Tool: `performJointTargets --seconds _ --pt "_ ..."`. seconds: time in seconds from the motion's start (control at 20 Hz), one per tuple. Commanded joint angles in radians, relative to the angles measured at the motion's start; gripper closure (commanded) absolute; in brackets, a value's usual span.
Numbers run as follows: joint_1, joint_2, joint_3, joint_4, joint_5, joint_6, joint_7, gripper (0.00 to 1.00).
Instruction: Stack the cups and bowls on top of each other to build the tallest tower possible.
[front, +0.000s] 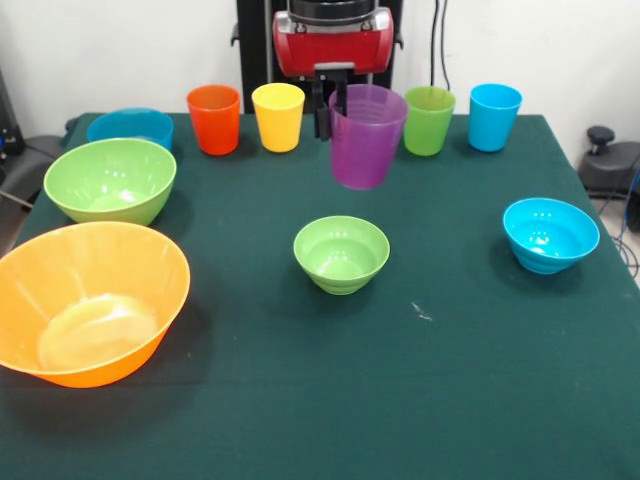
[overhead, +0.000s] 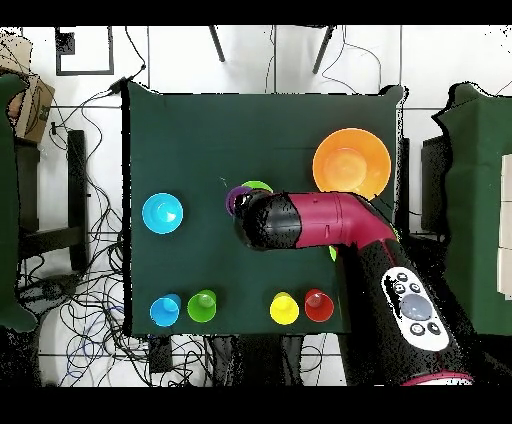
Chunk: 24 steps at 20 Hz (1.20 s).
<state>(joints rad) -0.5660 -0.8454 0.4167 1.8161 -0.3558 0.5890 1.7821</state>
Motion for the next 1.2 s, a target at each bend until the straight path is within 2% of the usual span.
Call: performJointTargets --seconds 0.05,0.2,0.4,0.8,1.2 --pt "0.030 0.114 -0.014 -0.058 -0.114 -0.099 0.001 1.00" --pt "0.055 0.127 -0.043 -0.075 -0.132 -0.118 0.038 1.00" --pt "0.063 0.152 -0.055 -0.096 -0.145 -0.138 0.037 1.00" --pt "0.063 0.186 -0.068 -0.122 -0.156 -0.160 0.035 1.00" --pt "0.042 0.188 -0.069 -0.114 -0.166 -0.161 0.004 1.00"
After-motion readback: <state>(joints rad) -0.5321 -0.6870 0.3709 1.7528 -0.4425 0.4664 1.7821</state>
